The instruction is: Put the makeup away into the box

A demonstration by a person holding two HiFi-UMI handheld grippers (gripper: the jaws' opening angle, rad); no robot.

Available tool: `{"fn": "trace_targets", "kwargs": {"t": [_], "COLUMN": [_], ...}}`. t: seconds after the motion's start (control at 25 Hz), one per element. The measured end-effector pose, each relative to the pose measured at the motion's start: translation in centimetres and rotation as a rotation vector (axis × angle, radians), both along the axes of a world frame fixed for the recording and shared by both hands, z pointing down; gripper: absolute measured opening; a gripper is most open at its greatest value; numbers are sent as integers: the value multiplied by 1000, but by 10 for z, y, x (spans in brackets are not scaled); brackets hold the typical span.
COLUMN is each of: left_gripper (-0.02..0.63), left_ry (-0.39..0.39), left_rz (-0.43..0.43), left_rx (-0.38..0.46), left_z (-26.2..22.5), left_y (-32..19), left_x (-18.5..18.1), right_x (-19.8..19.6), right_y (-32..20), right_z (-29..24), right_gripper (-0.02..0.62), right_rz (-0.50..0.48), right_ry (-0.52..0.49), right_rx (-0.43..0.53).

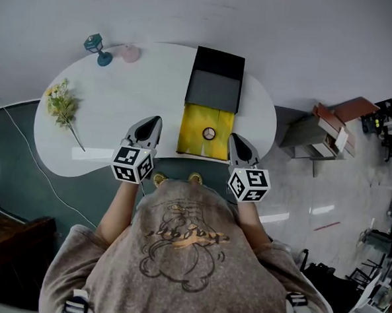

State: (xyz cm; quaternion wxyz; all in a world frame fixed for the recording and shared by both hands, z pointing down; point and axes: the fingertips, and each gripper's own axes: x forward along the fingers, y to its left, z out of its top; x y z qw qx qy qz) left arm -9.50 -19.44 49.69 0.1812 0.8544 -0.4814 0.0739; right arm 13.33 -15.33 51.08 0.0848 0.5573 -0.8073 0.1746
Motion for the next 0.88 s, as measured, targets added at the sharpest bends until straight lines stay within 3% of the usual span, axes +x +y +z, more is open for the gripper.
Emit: {"fn": "trace_targets", "kwargs": {"t": [0.88], "left_gripper": [23], "left_ry": [35], "left_rz": [5], "left_rx": [-36], "left_z": [8], "left_y": [-5], "left_x": [13], "right_x": [8], "right_y": [-5], "right_z": [10], "right_gripper": [2], "right_rz": [-2], "right_ry": [-1], "right_rx": [-22]}}
